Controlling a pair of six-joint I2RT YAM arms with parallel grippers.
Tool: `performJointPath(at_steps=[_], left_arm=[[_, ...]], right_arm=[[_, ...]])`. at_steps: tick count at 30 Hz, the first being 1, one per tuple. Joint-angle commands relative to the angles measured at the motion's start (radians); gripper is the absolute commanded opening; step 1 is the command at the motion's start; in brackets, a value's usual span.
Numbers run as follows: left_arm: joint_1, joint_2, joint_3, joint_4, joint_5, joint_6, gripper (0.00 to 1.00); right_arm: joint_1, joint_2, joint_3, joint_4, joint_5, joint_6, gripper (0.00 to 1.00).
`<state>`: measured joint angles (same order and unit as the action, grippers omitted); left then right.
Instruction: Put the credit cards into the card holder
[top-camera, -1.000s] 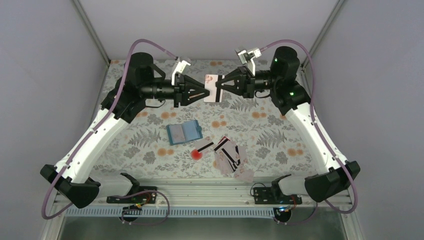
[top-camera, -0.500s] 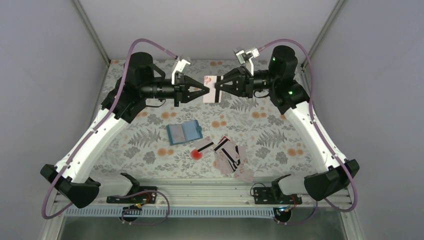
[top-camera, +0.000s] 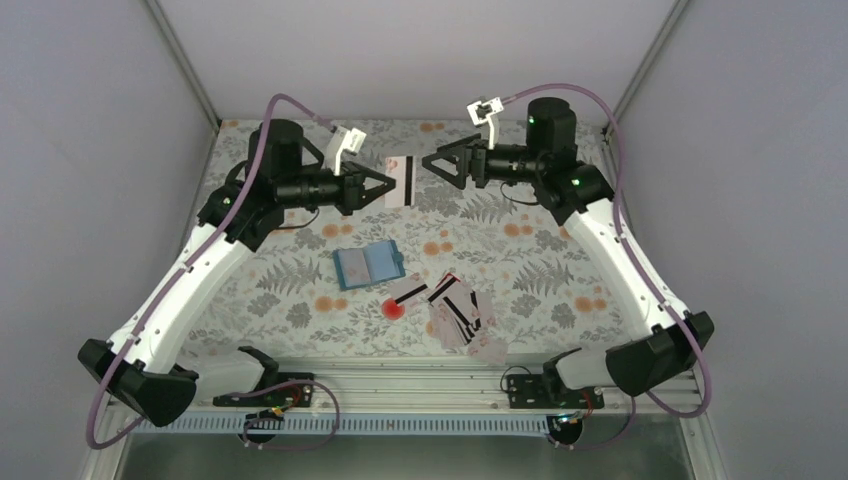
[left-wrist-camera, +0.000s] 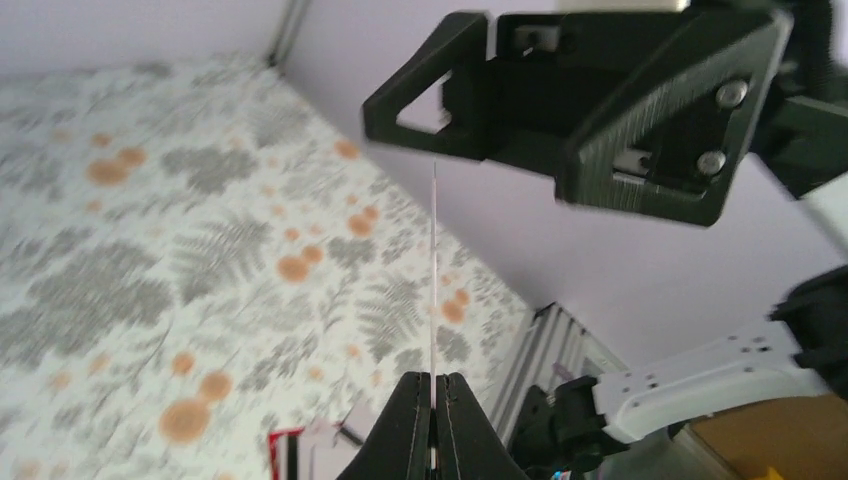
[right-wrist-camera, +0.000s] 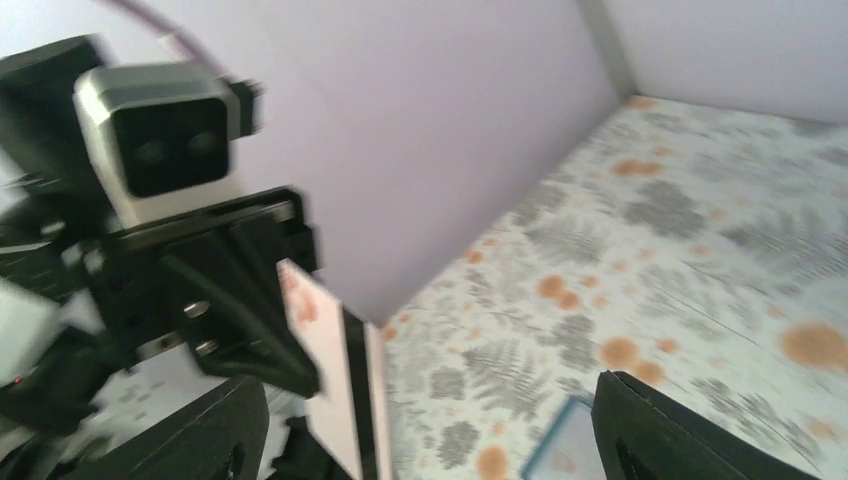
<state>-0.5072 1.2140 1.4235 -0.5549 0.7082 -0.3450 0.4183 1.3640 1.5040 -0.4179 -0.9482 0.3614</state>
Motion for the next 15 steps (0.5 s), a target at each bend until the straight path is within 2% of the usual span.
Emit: performJointPath(at_steps=[1, 8, 15], left_arm=[[0.045, -0.019, -0.078, -0.088, -0.086, -0.012, 0.02], [0.143, -0.021, -0.254, -0.103, -0.099, -0.061, 0.02], [0.240, 0.008, -0.382, -0.112, -0.092, -0.064, 0.02]], right_arm=[[-0.001, 0.052, -0.030, -0.134, 0.288, 0.005, 0.81], [0.014, 0.093, -0.114, -0.103, 0.371, 0.075, 0.68], [0.086, 0.182, -0.142, -0.103, 0.521, 0.087, 0.63]])
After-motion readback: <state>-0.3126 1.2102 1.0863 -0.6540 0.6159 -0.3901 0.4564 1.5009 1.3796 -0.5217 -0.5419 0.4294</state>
